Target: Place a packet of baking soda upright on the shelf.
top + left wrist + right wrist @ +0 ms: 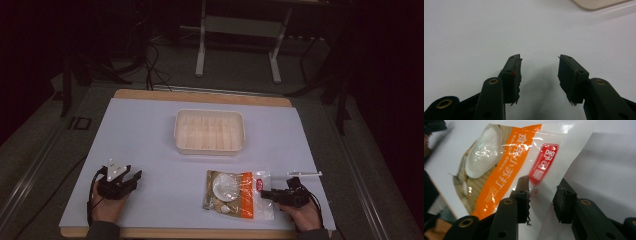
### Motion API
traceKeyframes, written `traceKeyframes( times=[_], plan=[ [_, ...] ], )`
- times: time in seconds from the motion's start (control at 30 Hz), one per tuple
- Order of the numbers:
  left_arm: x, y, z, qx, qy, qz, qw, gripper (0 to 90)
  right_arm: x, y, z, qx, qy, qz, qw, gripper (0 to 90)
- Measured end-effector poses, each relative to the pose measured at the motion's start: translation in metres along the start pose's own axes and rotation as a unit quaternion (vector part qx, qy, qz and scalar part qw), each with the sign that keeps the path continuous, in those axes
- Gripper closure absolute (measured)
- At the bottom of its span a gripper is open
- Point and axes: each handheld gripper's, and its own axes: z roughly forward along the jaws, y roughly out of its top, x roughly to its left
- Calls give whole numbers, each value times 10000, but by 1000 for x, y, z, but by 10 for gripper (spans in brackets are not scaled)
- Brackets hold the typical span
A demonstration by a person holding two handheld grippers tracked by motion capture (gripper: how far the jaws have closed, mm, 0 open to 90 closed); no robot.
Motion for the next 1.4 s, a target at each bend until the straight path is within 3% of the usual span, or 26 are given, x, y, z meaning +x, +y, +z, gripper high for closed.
traceKeyframes(
  times=[0.03,0.17,0.37,0.43,0.63,1.17,1.4],
  plan=[
    [0,0,0,2,1,0,10000,526,0,0,1,19,80,157,9998,708],
    [0,0,0,6,2,6,10000,526,1,1,3,73,161,383,9991,754],
    [-1,0,0,3,5,13,10000,525,3,3,1,-5,249,514,9984,840],
    [-1,0,0,4,6,18,10000,526,5,4,2,0,222,467,9987,892],
    [-1,0,1,5,7,22,10000,525,12,6,-1,-60,154,339,9993,900],
    [-1,0,1,29,22,63,10000,525,30,17,-19,-450,689,386,9959,900],
    [-2,0,1,37,30,74,10000,525,46,31,-25,-601,970,231,9932,900]
  ],
)
